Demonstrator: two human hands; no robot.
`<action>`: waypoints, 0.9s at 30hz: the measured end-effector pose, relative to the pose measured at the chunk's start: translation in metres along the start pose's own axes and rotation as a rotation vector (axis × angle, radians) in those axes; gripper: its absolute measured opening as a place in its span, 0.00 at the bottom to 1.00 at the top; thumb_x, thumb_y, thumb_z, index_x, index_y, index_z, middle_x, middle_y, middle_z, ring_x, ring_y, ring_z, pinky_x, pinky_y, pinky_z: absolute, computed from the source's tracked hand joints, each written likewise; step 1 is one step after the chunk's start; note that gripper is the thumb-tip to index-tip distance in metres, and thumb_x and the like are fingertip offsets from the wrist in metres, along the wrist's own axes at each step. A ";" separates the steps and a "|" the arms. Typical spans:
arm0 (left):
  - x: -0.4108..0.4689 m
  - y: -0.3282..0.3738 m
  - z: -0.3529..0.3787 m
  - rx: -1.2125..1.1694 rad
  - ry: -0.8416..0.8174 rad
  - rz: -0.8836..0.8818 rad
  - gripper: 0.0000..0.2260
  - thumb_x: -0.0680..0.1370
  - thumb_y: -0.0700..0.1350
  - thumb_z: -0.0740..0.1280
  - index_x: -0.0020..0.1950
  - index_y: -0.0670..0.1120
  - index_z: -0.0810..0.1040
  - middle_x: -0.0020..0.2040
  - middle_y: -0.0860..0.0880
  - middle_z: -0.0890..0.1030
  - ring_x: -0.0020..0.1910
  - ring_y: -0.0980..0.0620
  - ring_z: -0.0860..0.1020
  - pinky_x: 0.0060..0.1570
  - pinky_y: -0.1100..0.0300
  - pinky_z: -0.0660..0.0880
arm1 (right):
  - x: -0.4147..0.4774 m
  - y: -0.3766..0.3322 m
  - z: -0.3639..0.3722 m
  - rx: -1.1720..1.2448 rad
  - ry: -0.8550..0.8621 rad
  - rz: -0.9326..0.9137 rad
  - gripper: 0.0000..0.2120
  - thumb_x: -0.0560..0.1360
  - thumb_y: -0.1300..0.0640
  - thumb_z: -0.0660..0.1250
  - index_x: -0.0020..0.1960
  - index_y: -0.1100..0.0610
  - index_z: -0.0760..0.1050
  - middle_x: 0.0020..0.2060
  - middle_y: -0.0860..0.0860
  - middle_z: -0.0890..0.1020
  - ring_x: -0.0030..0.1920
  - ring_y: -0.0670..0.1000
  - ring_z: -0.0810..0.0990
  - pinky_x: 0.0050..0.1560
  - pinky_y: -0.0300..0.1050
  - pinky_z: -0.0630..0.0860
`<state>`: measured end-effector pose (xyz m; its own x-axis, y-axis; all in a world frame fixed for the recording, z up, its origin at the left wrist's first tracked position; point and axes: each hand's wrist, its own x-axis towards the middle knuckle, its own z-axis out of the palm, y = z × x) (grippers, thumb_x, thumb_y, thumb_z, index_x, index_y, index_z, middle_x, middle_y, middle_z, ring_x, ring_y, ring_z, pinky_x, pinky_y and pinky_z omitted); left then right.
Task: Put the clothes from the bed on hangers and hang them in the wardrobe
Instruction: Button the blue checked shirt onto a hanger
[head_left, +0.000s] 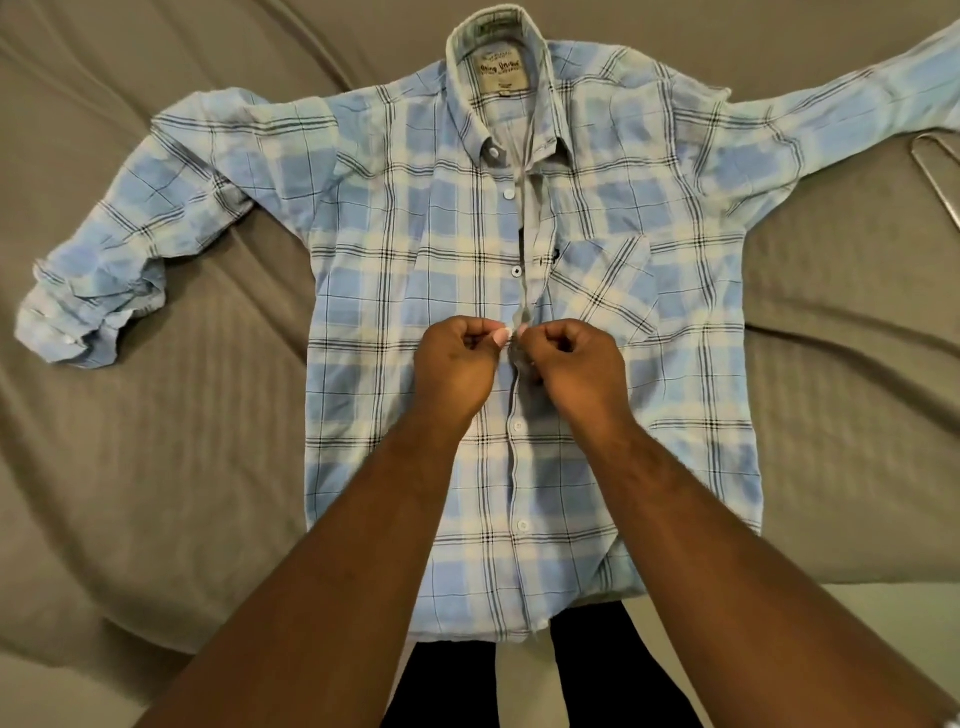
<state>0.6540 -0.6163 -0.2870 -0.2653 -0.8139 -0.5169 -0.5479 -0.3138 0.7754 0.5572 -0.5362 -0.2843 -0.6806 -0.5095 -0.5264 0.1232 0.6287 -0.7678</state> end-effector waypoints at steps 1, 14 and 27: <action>0.001 0.000 -0.001 -0.005 -0.006 -0.010 0.04 0.78 0.42 0.72 0.51 0.43 0.85 0.44 0.48 0.86 0.43 0.53 0.83 0.49 0.61 0.80 | 0.000 -0.001 0.003 -0.033 0.014 -0.018 0.09 0.74 0.46 0.74 0.44 0.52 0.83 0.36 0.46 0.85 0.39 0.45 0.84 0.42 0.43 0.81; 0.006 0.010 -0.005 0.043 -0.078 -0.112 0.11 0.83 0.43 0.64 0.42 0.48 0.79 0.38 0.46 0.81 0.40 0.48 0.79 0.47 0.50 0.80 | 0.002 -0.005 0.014 -0.181 0.122 -0.037 0.15 0.75 0.42 0.72 0.43 0.53 0.79 0.35 0.46 0.83 0.38 0.45 0.81 0.40 0.44 0.78; 0.003 0.020 -0.013 -0.065 -0.151 -0.175 0.07 0.83 0.42 0.64 0.50 0.45 0.81 0.40 0.49 0.81 0.41 0.53 0.78 0.51 0.57 0.79 | -0.003 -0.009 -0.011 0.213 -0.064 0.168 0.05 0.73 0.62 0.76 0.47 0.55 0.82 0.38 0.55 0.87 0.37 0.52 0.85 0.50 0.59 0.84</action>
<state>0.6526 -0.6313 -0.2679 -0.2891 -0.6639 -0.6897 -0.5450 -0.4782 0.6887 0.5505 -0.5340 -0.2716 -0.5920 -0.4486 -0.6695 0.3841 0.5733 -0.7238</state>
